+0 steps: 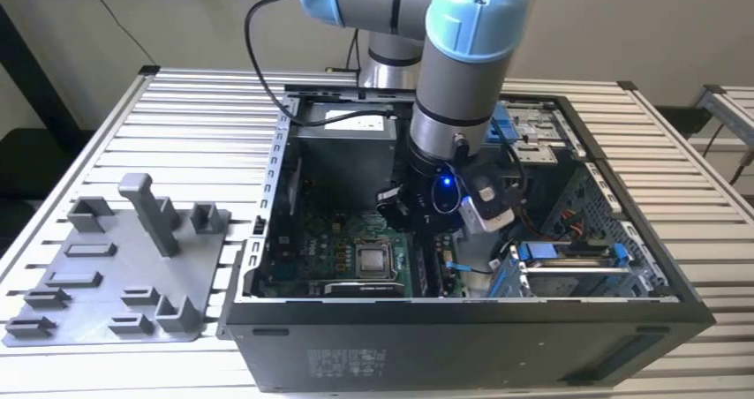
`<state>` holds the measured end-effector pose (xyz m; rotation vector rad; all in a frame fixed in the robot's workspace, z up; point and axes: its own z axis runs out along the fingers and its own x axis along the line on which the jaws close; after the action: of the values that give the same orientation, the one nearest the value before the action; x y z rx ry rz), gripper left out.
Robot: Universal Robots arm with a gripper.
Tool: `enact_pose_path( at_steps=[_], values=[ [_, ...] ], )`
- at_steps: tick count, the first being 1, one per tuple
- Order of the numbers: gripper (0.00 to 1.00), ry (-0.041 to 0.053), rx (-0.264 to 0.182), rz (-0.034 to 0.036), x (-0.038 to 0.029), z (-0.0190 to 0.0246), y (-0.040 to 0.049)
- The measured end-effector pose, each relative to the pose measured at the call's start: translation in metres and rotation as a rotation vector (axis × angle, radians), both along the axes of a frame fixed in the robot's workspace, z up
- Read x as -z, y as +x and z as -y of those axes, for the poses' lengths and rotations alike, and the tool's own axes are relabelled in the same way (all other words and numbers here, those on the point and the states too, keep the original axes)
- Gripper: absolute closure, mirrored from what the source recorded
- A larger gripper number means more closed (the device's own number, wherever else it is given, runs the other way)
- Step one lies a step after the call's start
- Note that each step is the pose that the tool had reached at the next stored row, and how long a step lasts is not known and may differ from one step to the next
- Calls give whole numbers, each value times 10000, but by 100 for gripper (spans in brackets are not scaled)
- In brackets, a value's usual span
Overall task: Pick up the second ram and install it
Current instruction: 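Insert the second ram into the second slot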
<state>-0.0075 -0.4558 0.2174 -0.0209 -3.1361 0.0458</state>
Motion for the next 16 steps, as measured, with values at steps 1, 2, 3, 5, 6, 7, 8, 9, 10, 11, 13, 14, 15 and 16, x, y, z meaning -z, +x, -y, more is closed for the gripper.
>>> enact_pose_path(
  at_steps=[1,2,3,5,6,7,8,9,10,11,13,14,15,16],
  values=[
    [72,0,0,0,0,0,0],
    [72,0,0,0,-2,0,0],
    [72,3,0,1,-21,0,0],
    [72,1,4,0,-114,0,0],
    [72,0,7,0,-159,0,0],
    [72,4,11,0,-201,0,0],
    [72,7,17,0,-241,0,0],
    [72,8,24,0,-285,0,0],
    [72,10,32,0,-326,0,0],
    [72,12,40,0,-342,0,0],
    [72,15,41,1,-344,0,0],
    [72,15,41,1,-344,0,0],
    [72,15,41,1,-344,0,0],
    [74,15,41,1,-344,0,0]
  ],
)
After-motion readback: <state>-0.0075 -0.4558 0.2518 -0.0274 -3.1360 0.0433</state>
